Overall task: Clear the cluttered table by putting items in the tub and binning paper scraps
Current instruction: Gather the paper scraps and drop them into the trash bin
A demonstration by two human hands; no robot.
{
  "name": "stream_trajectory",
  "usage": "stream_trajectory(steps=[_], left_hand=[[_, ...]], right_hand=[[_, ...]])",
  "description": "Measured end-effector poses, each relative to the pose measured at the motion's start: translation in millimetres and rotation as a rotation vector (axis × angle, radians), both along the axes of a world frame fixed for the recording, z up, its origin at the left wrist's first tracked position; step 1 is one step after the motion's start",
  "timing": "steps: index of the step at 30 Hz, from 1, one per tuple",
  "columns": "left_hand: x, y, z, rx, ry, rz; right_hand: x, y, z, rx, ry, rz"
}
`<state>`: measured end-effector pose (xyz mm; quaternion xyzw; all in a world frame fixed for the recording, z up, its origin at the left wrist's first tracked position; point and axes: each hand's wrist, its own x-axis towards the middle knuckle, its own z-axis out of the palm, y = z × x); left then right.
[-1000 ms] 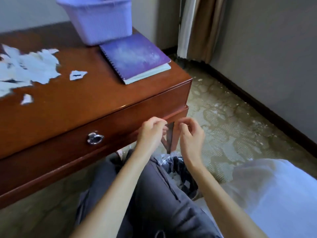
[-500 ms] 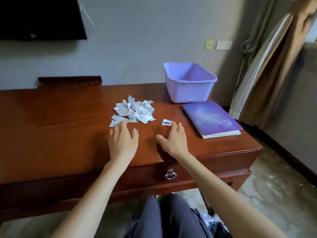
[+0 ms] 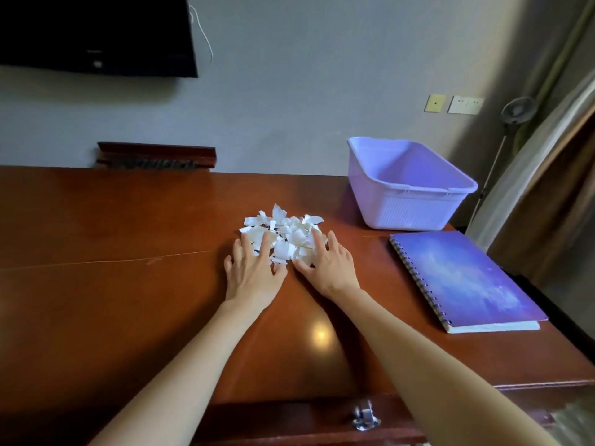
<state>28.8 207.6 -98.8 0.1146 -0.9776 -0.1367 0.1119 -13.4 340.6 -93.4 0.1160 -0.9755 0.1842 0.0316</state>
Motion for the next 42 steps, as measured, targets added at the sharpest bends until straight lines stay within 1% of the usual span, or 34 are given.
stream_trajectory(steps=[3,6,10,12,17,18,19,21,23,24,26,28,29,30,32,35,42], left_hand=[[-15,-1,-2,-0.083,0.125,-0.046],[-32,-2,-4,-0.133,0.187,-0.085],[-41,0,-1,-0.137,0.182,-0.108],[-45,0,3,-0.146,0.144,-0.105],[-47,0,11,-0.271,0.141,-0.1],[-46,1,11,-0.253,0.104,-0.1],[-47,2,11,-0.22,0.105,-0.093],[-50,4,7,-0.047,0.191,-0.071],[-47,4,9,0.035,0.221,-0.024],[-45,4,11,0.082,0.215,-0.023],[-46,3,12,0.217,0.18,0.044],[-43,1,19,0.427,0.202,0.113],[-41,0,25,0.472,0.228,0.113],[-42,0,26,0.408,0.248,0.087],[-45,2,31,0.371,0.339,0.062],[-37,12,55,0.461,0.471,0.053],[-4,64,90,0.587,0.615,-0.131]], right_hand=[[-9,-5,2,0.081,0.069,0.005],[-17,-7,5,0.094,0.126,-0.013],[-23,-8,8,0.042,0.138,0.003],[-25,-9,8,0.017,0.159,0.006],[-27,-7,8,-0.044,0.196,0.012],[-26,-6,9,-0.051,0.198,0.014],[-25,-5,10,-0.064,0.201,0.014],[-24,-2,11,-0.125,0.218,0.005],[-24,0,11,-0.247,0.222,-0.034],[-24,2,11,-0.34,0.214,-0.072],[-25,4,12,-0.511,0.202,-0.148],[-27,8,12,-0.601,0.204,-0.195],[-27,10,13,-0.632,0.199,-0.205],[-27,11,14,-0.656,0.198,-0.212],[-27,14,21,-0.694,0.221,-0.222],[-21,21,35,-0.744,0.265,-0.241],[19,61,56,-0.836,0.352,-0.332]])
